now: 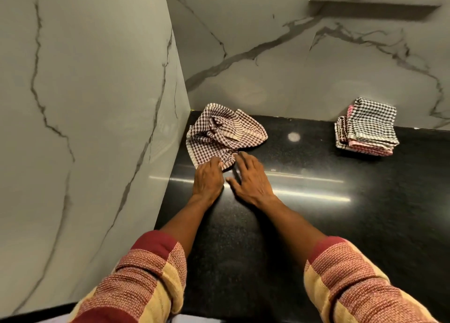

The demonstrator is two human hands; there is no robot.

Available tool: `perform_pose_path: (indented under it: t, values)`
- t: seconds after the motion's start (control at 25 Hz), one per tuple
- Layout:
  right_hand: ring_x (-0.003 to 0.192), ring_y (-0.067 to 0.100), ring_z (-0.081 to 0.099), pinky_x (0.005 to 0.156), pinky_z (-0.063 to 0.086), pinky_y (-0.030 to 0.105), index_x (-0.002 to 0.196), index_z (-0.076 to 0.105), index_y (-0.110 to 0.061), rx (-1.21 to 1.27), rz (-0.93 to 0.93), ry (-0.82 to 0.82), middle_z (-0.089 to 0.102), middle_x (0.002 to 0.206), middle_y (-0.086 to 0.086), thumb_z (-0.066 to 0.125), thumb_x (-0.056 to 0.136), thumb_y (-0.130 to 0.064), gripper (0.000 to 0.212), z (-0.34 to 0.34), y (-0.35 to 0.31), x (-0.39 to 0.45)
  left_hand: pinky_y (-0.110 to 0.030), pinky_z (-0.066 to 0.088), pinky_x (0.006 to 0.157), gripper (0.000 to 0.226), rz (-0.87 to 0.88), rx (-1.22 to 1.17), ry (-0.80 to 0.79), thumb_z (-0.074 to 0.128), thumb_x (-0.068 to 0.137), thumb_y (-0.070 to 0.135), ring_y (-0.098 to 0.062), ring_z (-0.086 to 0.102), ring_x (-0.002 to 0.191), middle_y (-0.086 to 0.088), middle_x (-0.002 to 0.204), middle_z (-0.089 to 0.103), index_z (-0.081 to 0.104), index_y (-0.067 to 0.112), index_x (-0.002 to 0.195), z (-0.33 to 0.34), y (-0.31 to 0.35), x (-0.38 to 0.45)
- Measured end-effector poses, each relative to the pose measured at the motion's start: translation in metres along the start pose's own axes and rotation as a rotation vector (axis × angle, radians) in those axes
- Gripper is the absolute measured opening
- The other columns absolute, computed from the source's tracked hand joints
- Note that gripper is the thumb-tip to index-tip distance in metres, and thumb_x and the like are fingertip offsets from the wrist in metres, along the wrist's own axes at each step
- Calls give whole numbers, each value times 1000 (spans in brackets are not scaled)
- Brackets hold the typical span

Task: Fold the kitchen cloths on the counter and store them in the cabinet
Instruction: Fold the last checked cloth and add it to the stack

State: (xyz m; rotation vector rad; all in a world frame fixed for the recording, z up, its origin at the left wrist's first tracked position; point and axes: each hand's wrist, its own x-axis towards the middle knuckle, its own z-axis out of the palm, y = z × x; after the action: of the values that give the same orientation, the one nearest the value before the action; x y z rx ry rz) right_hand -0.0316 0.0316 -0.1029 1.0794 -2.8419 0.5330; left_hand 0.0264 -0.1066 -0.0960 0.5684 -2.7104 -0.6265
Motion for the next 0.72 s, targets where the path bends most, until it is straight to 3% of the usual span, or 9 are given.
perform_pose_path:
  t: [0.12, 0.2, 0.28, 0.36, 0.4, 0.48, 0.56, 0.64, 0.72]
  values:
    - [126, 33, 47, 105, 41, 45, 130, 55, -12, 55, -92, 22, 52, 137, 14, 59, 83, -30, 51, -1, -11, -41, -40, 47, 75, 20, -275, -200, -83, 39, 99, 27, -34, 64, 88, -14, 95, 69, 52, 15, 107, 1, 30, -30]
    - [117, 34, 55, 98, 46, 46, 113, 63, -7, 145, -84, 57, 61, 125, 15, 63, 76, -13, 37, -5, -9, -67, -38, 48, 77, 20, -345, -442, -110, 42, 100, 31, -30, 65, 88, -9, 93, 69, 54, 16, 105, -3, 45, -49]
    - [107, 31, 59, 91, 47, 44, 98, 65, -7, 240, 0, 63, 66, 111, 13, 62, 73, -6, 25, -24, -5, -97, -38, 49, 81, 25, -212, -596, -230, 51, 97, 37, -23, 63, 88, -8, 93, 68, 59, 15, 107, -13, 56, -76]
    - [84, 30, 59, 76, 47, 44, 77, 62, -9, 357, 105, 88, 67, 84, 11, 53, 73, -9, 10, -47, 3, -126, -36, 44, 91, 33, 57, -377, -319, 62, 91, 36, -22, 57, 98, -11, 103, 63, 65, 10, 112, -19, 67, -110]
    - [76, 29, 58, 71, 47, 44, 71, 60, -8, 438, 170, 112, 66, 76, 10, 48, 72, -10, 13, -56, 8, -136, -36, 41, 97, 37, 133, -236, -316, 65, 89, 37, -23, 53, 106, -12, 110, 60, 67, 8, 113, -20, 70, -123]
    - [76, 22, 57, 72, 46, 36, 75, 61, -7, 693, 391, 167, 66, 78, 6, 43, 77, -8, 19, -82, 14, -154, -37, 34, 104, 38, 189, -37, -346, 64, 88, 35, -23, 47, 118, -9, 121, 56, 66, 10, 116, -22, 76, -148]
    - [77, 17, 54, 71, 41, 32, 74, 60, -13, 883, 567, 271, 63, 79, 2, 45, 89, -9, 21, -118, 24, -175, -37, 38, 96, 26, 186, 22, -337, 59, 91, 25, -27, 53, 113, -13, 113, 63, 67, 7, 106, -32, 93, -179]
    - [74, 16, 52, 66, 38, 31, 72, 57, -15, 910, 652, 323, 60, 75, 2, 47, 95, -16, 25, -151, 36, -181, -36, 40, 71, 27, 8, -161, -229, 55, 94, 21, -27, 61, 83, -20, 85, 67, 65, 0, 81, -47, 114, -192]
    - [81, 20, 57, 68, 39, 32, 78, 62, -11, 810, 678, 281, 64, 82, 9, 48, 96, -21, 25, -185, 47, -193, -32, 33, 56, 33, -146, -421, -131, 55, 96, 23, -17, 50, 67, -14, 68, 57, 59, 6, 68, -69, 142, -201]
